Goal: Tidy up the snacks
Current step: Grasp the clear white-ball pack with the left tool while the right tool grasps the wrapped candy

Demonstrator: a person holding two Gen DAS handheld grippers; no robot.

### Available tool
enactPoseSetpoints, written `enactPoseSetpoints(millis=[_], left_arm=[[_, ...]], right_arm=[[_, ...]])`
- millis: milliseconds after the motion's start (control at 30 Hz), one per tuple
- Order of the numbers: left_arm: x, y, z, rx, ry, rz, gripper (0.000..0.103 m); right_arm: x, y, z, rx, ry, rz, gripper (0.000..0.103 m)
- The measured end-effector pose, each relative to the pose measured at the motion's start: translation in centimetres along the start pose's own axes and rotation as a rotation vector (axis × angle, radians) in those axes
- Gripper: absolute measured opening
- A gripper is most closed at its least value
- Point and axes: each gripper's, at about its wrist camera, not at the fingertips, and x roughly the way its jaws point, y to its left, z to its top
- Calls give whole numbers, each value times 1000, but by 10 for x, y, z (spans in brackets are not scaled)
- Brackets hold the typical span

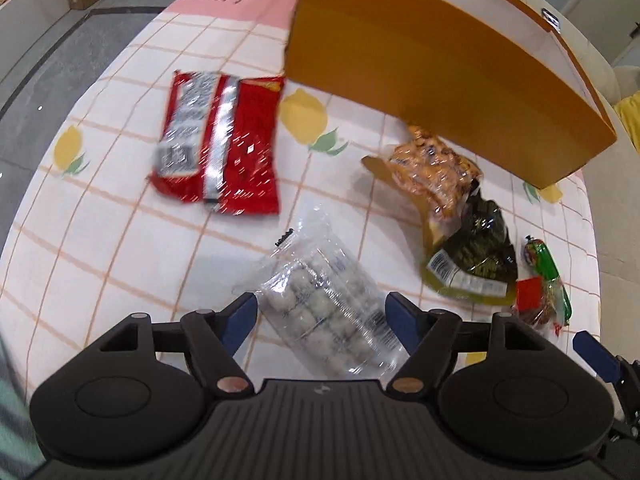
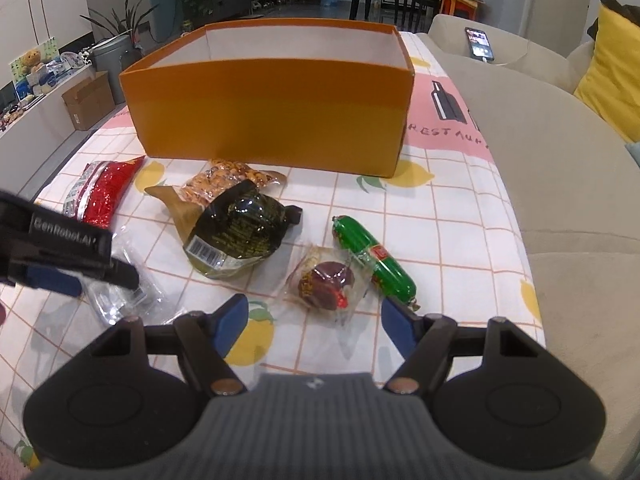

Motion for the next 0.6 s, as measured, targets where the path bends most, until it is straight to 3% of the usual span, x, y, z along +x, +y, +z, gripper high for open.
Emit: enactPoseSetpoints(millis=[267,400,600], left_arm=[[8,-28,-6,195,-18,-6,86],[2,-24,-12,128,-17,56,91],[5,-24,-10,43,2,35,93]], right_arm=[[5,-5,5,16,-4,-9,71],[9,-10,8,60,8,7,71],[21,-19,14,171,38,55,71]])
